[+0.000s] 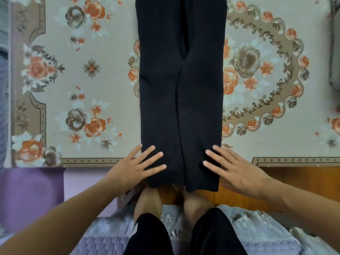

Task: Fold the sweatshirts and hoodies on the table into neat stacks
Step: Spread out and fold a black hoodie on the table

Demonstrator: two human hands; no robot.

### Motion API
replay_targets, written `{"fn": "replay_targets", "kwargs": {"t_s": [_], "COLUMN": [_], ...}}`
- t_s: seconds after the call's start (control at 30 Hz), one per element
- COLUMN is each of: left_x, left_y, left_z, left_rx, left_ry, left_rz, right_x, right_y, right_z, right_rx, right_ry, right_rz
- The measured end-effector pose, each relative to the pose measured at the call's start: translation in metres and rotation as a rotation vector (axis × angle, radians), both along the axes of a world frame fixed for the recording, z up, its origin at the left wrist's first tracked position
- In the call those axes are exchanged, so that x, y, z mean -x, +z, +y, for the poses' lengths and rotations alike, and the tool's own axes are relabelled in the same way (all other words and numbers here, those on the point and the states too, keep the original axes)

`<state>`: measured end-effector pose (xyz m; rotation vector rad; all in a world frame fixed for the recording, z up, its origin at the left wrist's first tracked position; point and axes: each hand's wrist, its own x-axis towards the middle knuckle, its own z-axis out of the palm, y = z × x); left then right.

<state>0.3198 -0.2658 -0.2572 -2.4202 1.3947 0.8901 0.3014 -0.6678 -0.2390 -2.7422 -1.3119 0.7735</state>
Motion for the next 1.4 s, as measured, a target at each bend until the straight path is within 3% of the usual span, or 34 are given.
{"fn": "replay_targets", "kwargs": {"t_s": [0.27, 0.37, 0.47, 0.53, 0.63, 0.7, 0.8, 0.87, 0.97, 1.03, 1.13, 1.2, 1.3, 1.4], "left_x": [-0.013, -0.017, -0.022, -0.027, -0.046, -0.077, -0.150, -0.207, -0.278, -0.302, -0.289, -0.265, -0.246, -0.256], "left_y": [-0.022, 0.000, 0.031, 0.060, 0.112, 0.132, 0.140, 0.136, 0.105, 0.076, 0.055, 0.052, 0.052, 0.070], "left_z": [-0.022, -0.022, -0.027, -0.037, -0.047, -0.046, -0.047, -0.054, -0.063, -0.067, -0.078, -0.082, -0.073, -0.068], "left_rx": [0.135, 0.035, 0.076, 0.206, 0.453, 0.598, 0.883, 0.996, 1.060, 1.014, 0.995, 1.003, 1.005, 1.121], "left_ry": [-0.141, -0.120, -0.004, 0.262, 0.992, 1.319, 1.589, 1.651, 1.781, 1.866, 1.940, 1.859, 1.861, 1.835], "left_rz": [-0.142, -0.001, 0.236, 0.523, 0.927, 1.048, 1.106, 1.060, 0.786, 0.513, 0.247, 0.193, 0.274, 0.384], "right_x": [-0.017, -0.022, -0.024, -0.032, -0.058, -0.088, -0.155, -0.212, -0.281, -0.302, -0.310, -0.305, -0.292, -0.286], "right_y": [-0.043, -0.037, -0.018, 0.008, 0.061, 0.093, 0.110, 0.096, 0.053, 0.023, 0.003, 0.005, 0.015, 0.035], "right_z": [0.028, 0.023, 0.016, 0.016, 0.022, 0.026, 0.039, 0.048, 0.057, 0.062, 0.071, 0.074, 0.069, 0.067], "right_rx": [-0.006, -0.039, -0.103, -0.184, -0.400, -0.561, -0.748, -0.851, -0.880, -0.808, -0.567, -0.503, -0.463, -0.677], "right_ry": [0.067, 0.100, 0.068, -0.110, -0.535, -0.797, -1.094, -1.240, -1.431, -1.580, -1.587, -1.567, -1.561, -1.552], "right_rz": [-0.122, -0.064, 0.100, 0.353, 0.615, 0.640, 0.486, 0.346, 0.335, 0.371, 0.149, 0.040, 0.048, 0.045]}}
